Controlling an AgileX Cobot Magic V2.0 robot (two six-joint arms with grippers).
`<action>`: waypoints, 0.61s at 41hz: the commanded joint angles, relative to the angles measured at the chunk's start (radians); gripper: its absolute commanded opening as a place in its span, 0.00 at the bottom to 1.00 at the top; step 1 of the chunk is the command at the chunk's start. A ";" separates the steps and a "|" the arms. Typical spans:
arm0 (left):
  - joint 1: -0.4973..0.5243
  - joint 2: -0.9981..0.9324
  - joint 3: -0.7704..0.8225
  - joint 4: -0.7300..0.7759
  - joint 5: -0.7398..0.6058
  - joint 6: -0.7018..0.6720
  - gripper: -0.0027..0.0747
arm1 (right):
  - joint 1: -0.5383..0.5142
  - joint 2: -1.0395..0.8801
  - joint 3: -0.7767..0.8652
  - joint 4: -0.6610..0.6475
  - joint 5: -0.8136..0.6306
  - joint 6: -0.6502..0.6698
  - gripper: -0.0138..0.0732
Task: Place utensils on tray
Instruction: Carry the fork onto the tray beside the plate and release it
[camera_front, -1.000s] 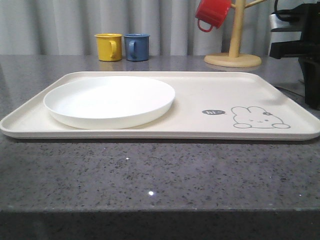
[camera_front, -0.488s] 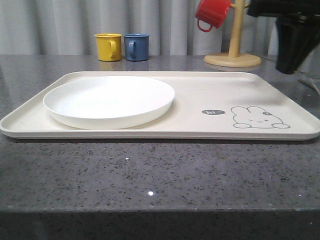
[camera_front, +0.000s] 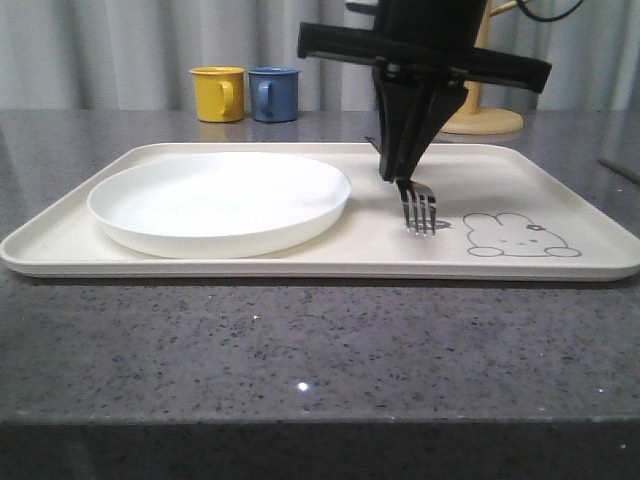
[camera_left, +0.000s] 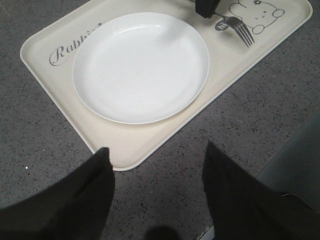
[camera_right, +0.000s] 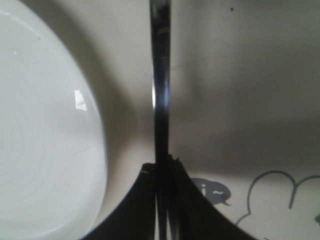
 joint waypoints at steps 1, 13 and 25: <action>-0.008 -0.005 -0.024 -0.008 -0.064 -0.010 0.54 | -0.001 -0.034 -0.035 0.000 0.059 0.040 0.10; -0.008 -0.005 -0.024 -0.008 -0.064 -0.010 0.54 | -0.001 -0.003 -0.035 0.000 0.045 0.089 0.21; -0.008 -0.005 -0.024 -0.008 -0.064 -0.010 0.54 | -0.001 -0.035 -0.035 -0.017 0.058 0.042 0.43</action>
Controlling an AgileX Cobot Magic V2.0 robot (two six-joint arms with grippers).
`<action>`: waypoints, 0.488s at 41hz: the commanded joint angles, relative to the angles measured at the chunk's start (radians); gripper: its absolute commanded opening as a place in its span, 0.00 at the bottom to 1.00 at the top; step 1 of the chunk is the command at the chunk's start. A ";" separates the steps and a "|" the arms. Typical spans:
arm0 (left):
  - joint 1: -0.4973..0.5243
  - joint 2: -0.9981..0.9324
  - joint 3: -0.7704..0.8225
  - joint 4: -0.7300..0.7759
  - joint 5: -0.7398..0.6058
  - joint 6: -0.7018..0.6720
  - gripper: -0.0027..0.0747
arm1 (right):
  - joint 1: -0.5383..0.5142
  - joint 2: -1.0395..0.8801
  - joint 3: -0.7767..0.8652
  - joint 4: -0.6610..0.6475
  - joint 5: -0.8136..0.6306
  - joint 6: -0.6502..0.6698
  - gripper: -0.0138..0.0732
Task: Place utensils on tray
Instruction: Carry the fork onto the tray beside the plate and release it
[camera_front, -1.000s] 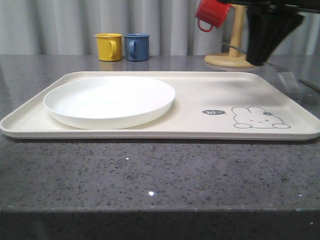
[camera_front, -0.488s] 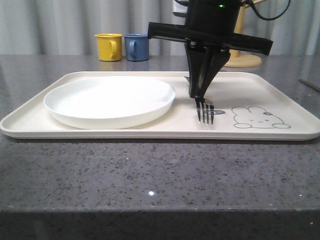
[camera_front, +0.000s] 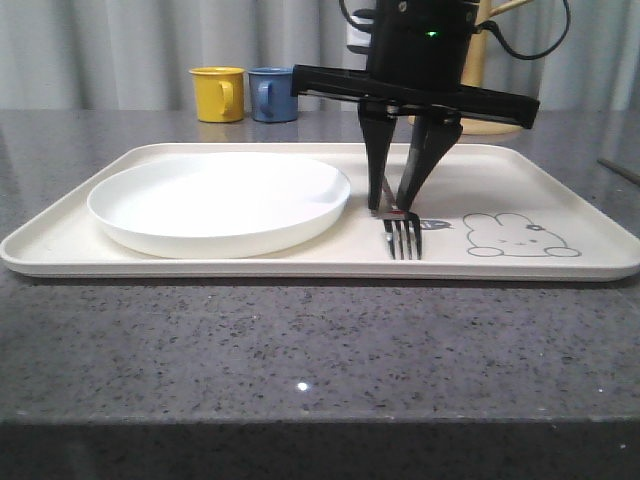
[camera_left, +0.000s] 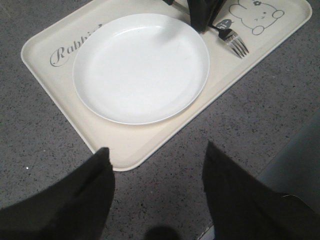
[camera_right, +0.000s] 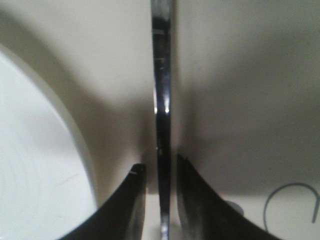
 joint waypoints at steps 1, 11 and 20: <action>-0.008 -0.005 -0.024 -0.008 -0.064 -0.010 0.54 | -0.002 -0.086 -0.029 -0.023 0.068 -0.062 0.43; -0.008 -0.005 -0.024 -0.008 -0.064 -0.010 0.54 | -0.010 -0.220 -0.010 -0.205 0.111 -0.138 0.43; -0.008 -0.005 -0.024 -0.008 -0.064 -0.010 0.54 | -0.154 -0.372 0.123 -0.252 0.111 -0.250 0.43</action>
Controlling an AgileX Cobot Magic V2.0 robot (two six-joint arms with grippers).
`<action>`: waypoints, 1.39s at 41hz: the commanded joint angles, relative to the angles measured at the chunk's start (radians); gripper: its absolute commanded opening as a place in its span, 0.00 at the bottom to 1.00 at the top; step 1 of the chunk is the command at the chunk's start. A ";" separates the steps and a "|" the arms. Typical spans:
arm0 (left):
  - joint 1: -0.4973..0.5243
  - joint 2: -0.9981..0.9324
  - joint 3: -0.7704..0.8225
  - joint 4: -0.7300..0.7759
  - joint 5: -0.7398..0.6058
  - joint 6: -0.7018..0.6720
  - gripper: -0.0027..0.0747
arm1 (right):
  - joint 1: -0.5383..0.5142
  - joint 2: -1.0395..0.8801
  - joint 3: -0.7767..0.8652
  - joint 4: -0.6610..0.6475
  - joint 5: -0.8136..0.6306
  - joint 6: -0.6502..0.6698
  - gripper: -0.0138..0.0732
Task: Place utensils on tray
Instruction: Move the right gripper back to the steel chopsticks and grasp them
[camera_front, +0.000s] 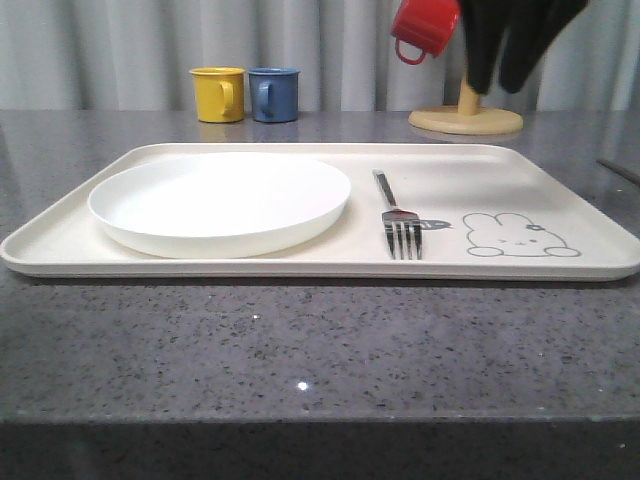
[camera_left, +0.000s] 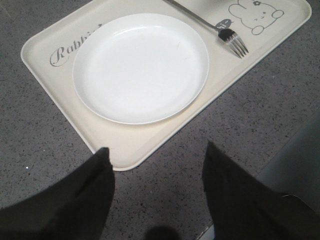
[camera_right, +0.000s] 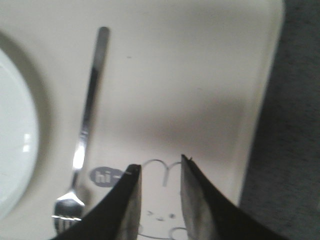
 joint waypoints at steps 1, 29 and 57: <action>-0.008 -0.005 -0.024 -0.008 -0.064 -0.010 0.54 | -0.099 -0.114 0.052 -0.037 0.109 -0.080 0.43; -0.008 -0.005 -0.024 -0.038 -0.064 -0.010 0.54 | -0.427 0.000 0.181 0.068 0.023 -0.325 0.43; -0.008 -0.005 -0.024 -0.053 -0.066 -0.010 0.54 | -0.427 0.061 0.179 0.094 -0.025 -0.326 0.18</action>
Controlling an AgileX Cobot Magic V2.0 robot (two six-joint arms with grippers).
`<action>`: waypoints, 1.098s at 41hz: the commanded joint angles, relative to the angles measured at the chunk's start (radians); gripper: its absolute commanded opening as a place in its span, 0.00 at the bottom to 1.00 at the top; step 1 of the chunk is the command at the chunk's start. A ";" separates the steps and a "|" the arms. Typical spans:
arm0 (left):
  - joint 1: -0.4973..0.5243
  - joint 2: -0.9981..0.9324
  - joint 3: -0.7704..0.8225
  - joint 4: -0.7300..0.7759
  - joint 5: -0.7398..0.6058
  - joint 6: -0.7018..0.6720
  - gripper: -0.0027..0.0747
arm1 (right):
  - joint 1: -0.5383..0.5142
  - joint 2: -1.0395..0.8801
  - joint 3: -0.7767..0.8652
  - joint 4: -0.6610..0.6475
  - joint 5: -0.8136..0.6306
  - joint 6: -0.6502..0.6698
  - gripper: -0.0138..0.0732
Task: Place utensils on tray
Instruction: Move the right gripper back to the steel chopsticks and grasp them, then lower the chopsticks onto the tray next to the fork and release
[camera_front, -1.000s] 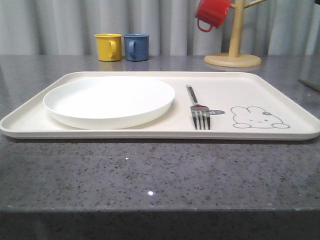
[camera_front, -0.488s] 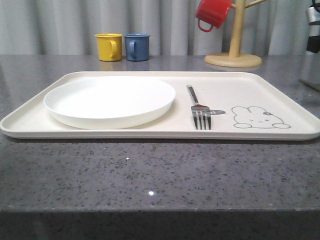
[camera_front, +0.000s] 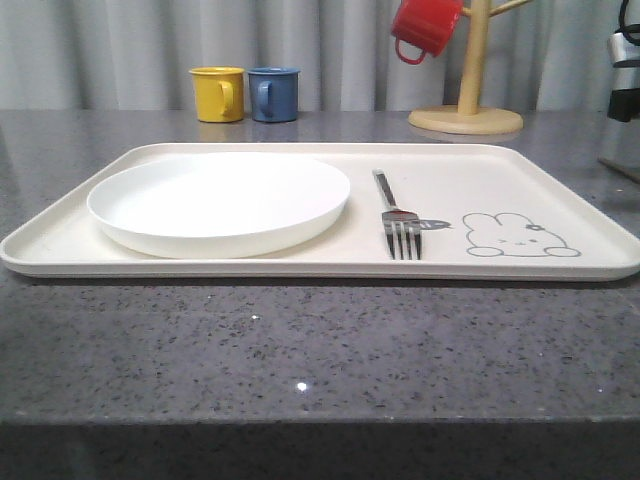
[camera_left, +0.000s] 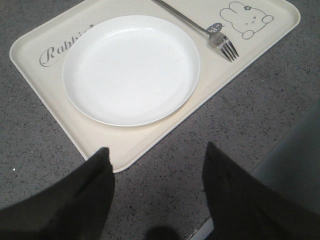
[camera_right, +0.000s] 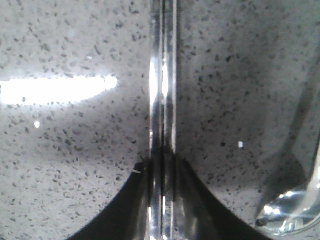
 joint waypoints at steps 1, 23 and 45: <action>-0.008 -0.005 -0.024 -0.017 -0.066 -0.010 0.54 | -0.006 -0.038 -0.021 0.010 -0.012 -0.011 0.17; -0.008 -0.005 -0.024 -0.017 -0.066 -0.010 0.54 | 0.183 -0.123 -0.104 0.198 0.121 0.012 0.16; -0.008 -0.005 -0.024 -0.017 -0.066 -0.010 0.54 | 0.376 -0.014 -0.103 0.238 0.037 0.311 0.16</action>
